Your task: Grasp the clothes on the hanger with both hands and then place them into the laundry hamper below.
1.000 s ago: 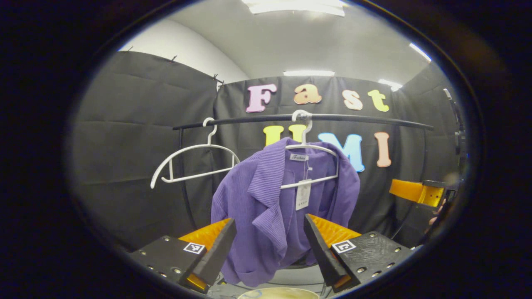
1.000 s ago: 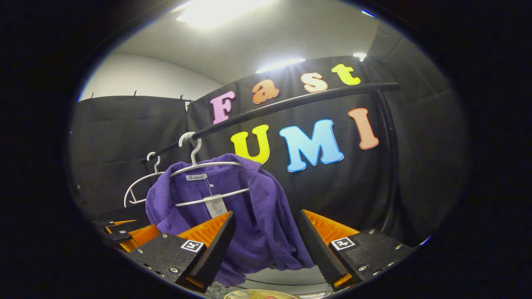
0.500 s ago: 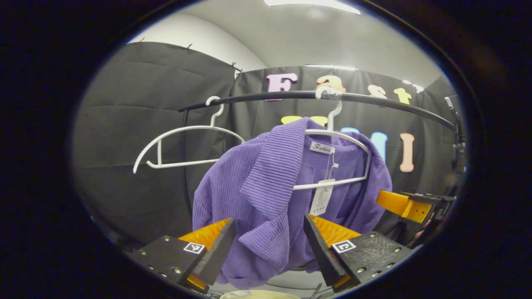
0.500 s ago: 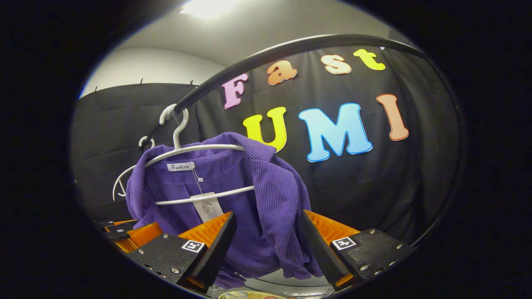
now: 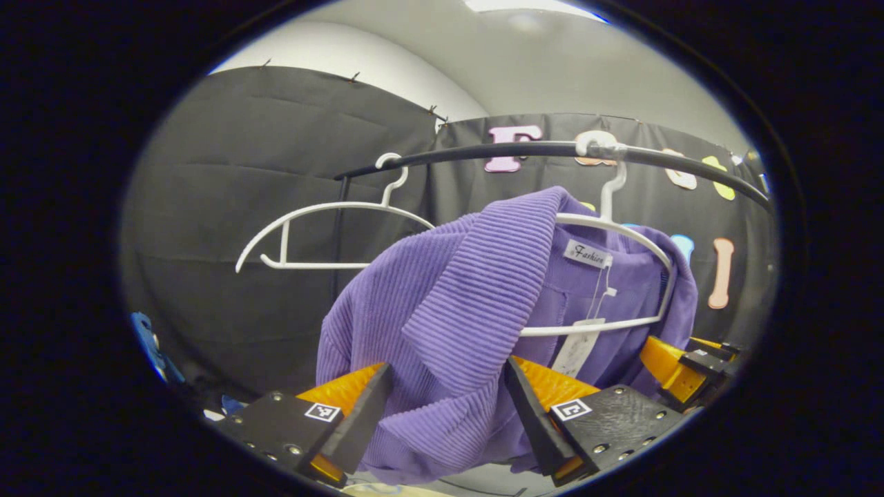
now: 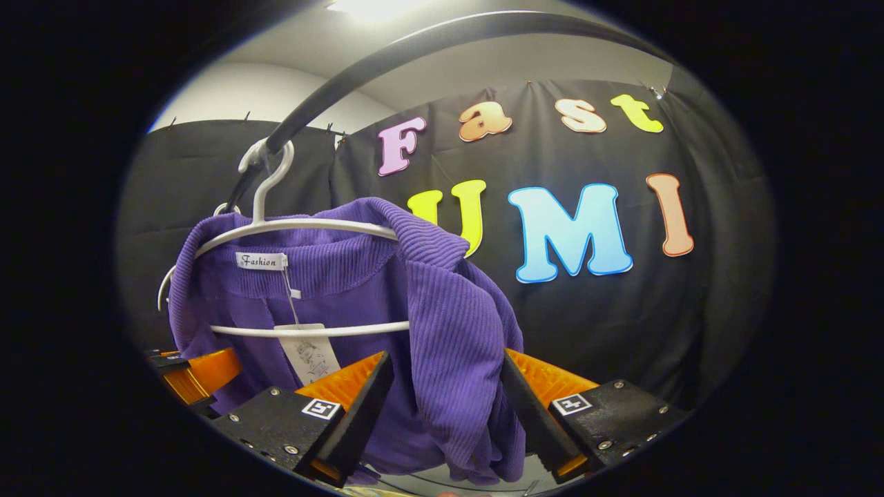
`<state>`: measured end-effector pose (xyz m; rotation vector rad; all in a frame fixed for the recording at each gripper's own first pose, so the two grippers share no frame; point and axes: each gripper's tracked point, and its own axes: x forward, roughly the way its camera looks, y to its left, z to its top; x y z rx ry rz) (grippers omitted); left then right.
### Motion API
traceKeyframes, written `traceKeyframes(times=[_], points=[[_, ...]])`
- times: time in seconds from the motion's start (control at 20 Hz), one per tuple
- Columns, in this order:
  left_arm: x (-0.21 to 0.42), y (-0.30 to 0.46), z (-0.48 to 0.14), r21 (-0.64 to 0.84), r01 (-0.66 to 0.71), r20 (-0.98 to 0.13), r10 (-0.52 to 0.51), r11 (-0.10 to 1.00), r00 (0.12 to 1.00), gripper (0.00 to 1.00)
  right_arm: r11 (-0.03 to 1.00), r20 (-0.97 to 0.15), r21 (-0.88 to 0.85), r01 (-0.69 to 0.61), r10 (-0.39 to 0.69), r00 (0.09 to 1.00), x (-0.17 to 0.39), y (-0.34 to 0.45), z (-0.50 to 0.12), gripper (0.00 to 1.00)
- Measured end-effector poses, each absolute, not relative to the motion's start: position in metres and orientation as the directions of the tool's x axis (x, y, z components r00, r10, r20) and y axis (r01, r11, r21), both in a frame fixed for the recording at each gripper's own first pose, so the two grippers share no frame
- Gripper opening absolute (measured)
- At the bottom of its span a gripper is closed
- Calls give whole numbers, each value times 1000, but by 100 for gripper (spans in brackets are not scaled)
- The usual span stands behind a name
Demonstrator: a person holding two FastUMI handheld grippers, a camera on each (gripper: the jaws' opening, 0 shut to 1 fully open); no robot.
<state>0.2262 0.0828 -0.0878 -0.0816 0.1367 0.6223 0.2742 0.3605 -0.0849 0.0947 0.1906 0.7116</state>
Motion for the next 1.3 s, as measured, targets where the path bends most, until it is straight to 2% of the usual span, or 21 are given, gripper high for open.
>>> traceKeyframes(times=[0.15, 0.25, 0.35, 0.4, 0.5, 0.6, 0.7, 0.75, 0.8, 0.85, 0.9, 1.05, 1.15, 1.3], points=[[227, 89, -83, 3, -621, -122, 617, 784, 778, 98, 759, -148, 175, -627, 650, 746, 286, 362, -93, 95], [220, 98, -78, 43, -670, -92, 670, 742, 736, 78, 757, -135, 172, -630, 652, 746, 293, 363, -92, 95], [221, 95, -78, 53, -669, -91, 671, 742, 736, 58, 733, -120, 177, -657, 678, 725, 295, 370, -88, 86], [222, 96, -78, 53, -672, -89, 674, 738, 733, 48, 715, -123, 179, -676, 698, 706, 293, 374, -88, 72], [218, 97, -73, -3, -700, -63, 698, 714, 713, 10, 702, -129, 153, -696, 712, 690, 295, 376, -89, 53], [218, 90, -75, -67, -676, -60, 673, 734, 737, 12, 700, -129, 136, -701, 714, 688, 300, 377, -89, 26], [214, 88, -76, -112, -639, -51, 638, 761, 769, 13, 649, -127, 168, -742, 760, 637, 288, 383, -86, 9], [215, 88, -75, -127, -620, -47, 620, 774, 783, 14, 637, -127, 169, -752, 771, 624, 289, 383, -86, 7], [219, 87, -79, -130, -596, -59, 593, 793, 803, 30, 639, -126, 161, -752, 769, 626, 290, 381, -85, 6], [215, 89, -82, -119, -599, -69, 595, 792, 801, 30, 637, -122, 157, -755, 771, 625, 288, 381, -83, 5], [217, 90, -79, -129, -582, -63, 579, 803, 813, 13, 631, -121, 159, -760, 776, 619, 286, 381, -84, 4], [222, 84, -78, -137, -526, -55, 524, 839, 850, 14, 615, -119, 185, -766, 788, 604, 282, 381, -82, 1], [218, 80, -76, -132, -501, -64, 497, 856, 866, 6, 622, -117, 199, -757, 783, 611, 283, 379, -80, 0], [214, 75, -69, -157, -488, -48, 487, 859, 872, 6, 635, -119, 185, -750, 772, 625, 286, 375, -82, 1]])
